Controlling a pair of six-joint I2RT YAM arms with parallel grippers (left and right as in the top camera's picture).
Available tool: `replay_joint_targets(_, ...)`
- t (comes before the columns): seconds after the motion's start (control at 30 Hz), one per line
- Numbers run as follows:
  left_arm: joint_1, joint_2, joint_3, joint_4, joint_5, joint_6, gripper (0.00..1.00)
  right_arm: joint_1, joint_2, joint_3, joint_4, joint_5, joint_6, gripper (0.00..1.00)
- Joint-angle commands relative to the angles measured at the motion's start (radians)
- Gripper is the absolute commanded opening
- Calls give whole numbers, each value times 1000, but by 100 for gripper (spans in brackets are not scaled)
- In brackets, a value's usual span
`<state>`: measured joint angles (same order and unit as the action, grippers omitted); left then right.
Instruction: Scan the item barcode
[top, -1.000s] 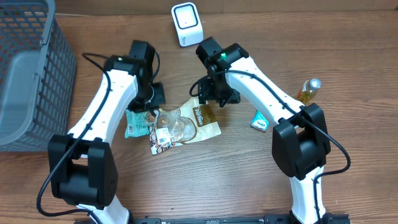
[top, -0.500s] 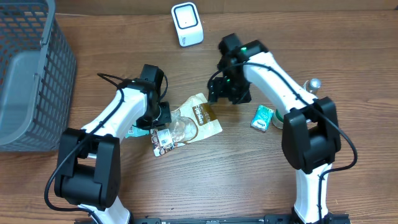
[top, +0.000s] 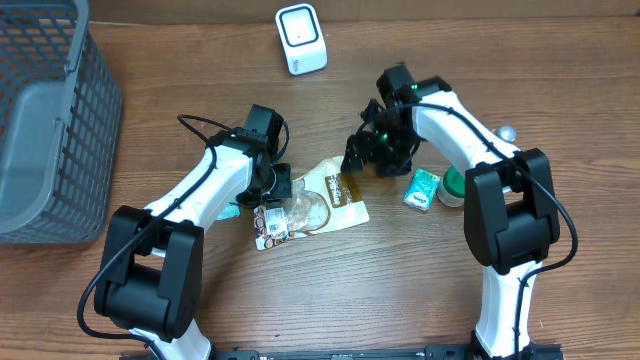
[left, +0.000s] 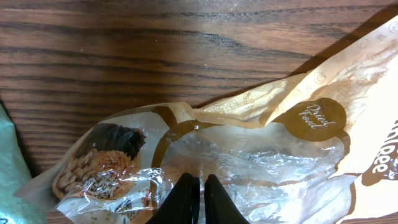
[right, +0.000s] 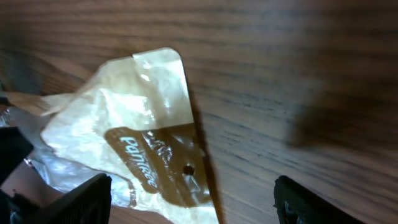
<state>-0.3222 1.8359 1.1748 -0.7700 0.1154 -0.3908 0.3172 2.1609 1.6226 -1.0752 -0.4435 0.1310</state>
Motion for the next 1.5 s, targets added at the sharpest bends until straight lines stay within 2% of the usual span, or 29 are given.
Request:
replay_joint_targets(0.0, -6, 10, -7, 1, 9, -16, 11, 8, -9, -71, 60, -102, -9, 81)
replay_joint_targets(0.07, -2, 10, 10, -16, 14, -16, 16, 16, -9, -104, 96, -101, -9, 81)
replay_joint_targets(0.2, 16, 7, 94, -123, 82, -14, 17, 21, -9, -142, 143, -101, -8, 81)
replay_joint_targets(0.27, 22, 7, 135, -185, 88, -13, 24, 20, -9, -145, 151, -101, -8, 82)
replay_joint_targets(0.33, 22, 7, 150, -218, 84, 3, 51, 21, -9, -145, 159, -101, -5, 82)
replay_joint_targets(0.37, 22, 7, 150, -225, 82, 14, 70, 21, -9, -145, 161, -101, -6, 82)
replay_joint_targets(0.4, 22, 8, 150, -229, 76, 21, 95, 21, -9, -145, 163, -101, -6, 82)
replay_joint_targets(0.43, 21, 8, 149, -228, 60, 21, 100, 21, -9, -145, 164, -101, -6, 82)
replay_joint_targets(0.83, 21, 8, 149, -198, 10, 21, 99, 21, -9, -145, 182, -97, -5, 85)
replay_joint_targets(0.97, 21, 8, 149, -197, 10, 21, 100, 21, -9, -145, 188, -97, -5, 91)
replay_joint_targets(1.47, 21, 8, 149, -197, 10, 21, 99, 21, -9, -145, 181, -97, -5, 93)
